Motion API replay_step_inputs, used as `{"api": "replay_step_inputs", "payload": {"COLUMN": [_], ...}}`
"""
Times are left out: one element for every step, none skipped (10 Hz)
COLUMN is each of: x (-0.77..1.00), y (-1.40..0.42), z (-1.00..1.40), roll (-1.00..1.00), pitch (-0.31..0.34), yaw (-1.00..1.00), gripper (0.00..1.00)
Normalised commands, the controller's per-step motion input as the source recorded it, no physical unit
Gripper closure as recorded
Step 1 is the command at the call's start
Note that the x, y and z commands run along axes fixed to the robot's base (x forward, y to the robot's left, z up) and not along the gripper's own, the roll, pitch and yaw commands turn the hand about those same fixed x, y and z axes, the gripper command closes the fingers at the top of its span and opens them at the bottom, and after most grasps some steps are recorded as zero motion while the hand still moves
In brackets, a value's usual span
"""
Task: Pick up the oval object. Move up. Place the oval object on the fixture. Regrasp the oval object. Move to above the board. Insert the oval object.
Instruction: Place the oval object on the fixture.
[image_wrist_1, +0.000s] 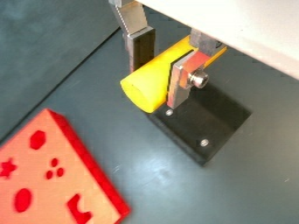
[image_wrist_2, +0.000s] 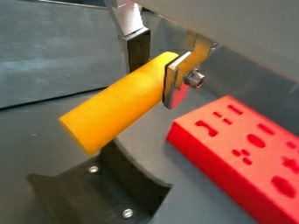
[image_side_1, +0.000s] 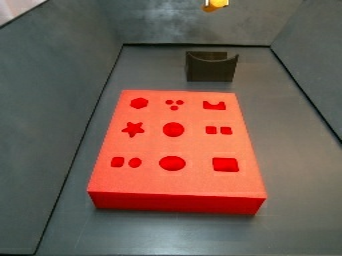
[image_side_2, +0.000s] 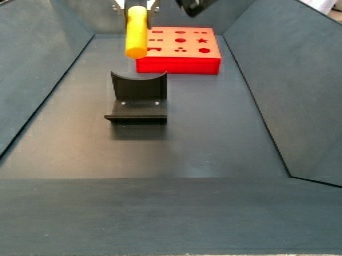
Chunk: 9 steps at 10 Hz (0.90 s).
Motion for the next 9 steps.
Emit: {"api": "replay_step_inputs", "payload": {"x": [0.08, 0.08, 0.08, 0.07, 0.13, 0.13, 0.14, 0.15, 0.16], "y": [0.05, 0.05, 0.05, 0.04, 0.13, 0.14, 0.14, 0.14, 0.14], "z": [-0.01, -0.01, -0.02, -0.01, -1.0, -1.0, -1.0, -1.0, -1.0], "roll": [-0.74, -0.63, -0.41, -0.27, -1.0, -1.0, -1.0, -0.85, -0.7], "pitch": [0.073, 0.063, 0.037, 0.022, 0.166, 0.156, 0.203, 0.204, 0.179], "yaw": [-0.16, -0.15, -0.13, -0.12, -0.01, -0.02, -0.07, -0.1, -0.14], "gripper": [1.0, 1.0, 1.0, 1.0, 1.0, 1.0, 1.0, 1.0, 1.0]}}
